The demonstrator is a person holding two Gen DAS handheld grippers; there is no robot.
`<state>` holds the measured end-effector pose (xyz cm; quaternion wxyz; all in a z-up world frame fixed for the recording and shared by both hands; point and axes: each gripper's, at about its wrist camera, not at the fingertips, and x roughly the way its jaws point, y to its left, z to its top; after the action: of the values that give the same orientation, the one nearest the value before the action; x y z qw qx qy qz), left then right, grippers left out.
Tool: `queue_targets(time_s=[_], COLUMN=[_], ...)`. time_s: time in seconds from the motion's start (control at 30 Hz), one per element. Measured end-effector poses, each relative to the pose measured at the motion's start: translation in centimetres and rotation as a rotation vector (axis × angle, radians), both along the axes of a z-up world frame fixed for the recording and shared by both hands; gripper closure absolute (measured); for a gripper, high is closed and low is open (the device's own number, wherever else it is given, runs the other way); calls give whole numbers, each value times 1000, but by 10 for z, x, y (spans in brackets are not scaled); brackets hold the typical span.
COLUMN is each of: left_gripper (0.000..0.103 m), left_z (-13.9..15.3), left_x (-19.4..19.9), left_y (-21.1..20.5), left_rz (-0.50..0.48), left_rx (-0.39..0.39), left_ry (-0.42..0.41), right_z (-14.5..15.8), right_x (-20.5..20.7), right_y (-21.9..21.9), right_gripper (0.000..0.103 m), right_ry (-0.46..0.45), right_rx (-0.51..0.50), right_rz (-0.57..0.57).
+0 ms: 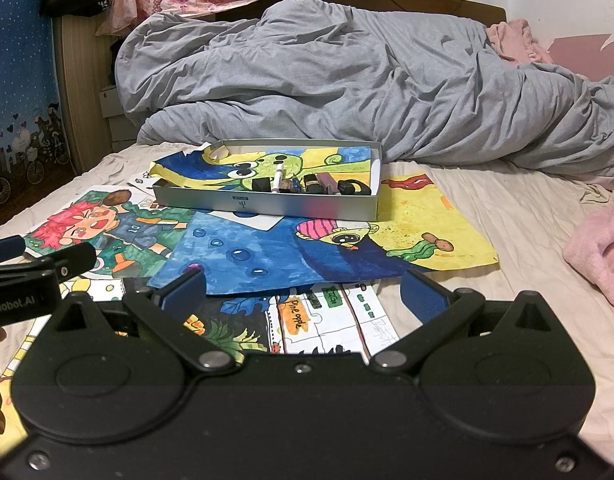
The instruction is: Organize rigid objects
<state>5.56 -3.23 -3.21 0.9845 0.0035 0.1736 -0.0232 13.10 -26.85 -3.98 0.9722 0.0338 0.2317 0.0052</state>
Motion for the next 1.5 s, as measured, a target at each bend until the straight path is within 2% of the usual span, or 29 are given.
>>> queue_targets(time_s=[0.97,1.4,1.5], left_gripper=[1,1,1], left_z=[0,-4,-4], left_x=[0,-1,-1], left_y=[-1,0,-2], left_rz=[1,-19,5], left_rx=[0,18,34], left_ry=[1,-3,1], right_z=[0,-5,-4], right_x=[0,1,3], right_y=[1,-1,-1], right_gripper=[1,1,0], right_ry=[2,15,17], right_rx=[-1,-4,-4], right_rz=[-1,2,3])
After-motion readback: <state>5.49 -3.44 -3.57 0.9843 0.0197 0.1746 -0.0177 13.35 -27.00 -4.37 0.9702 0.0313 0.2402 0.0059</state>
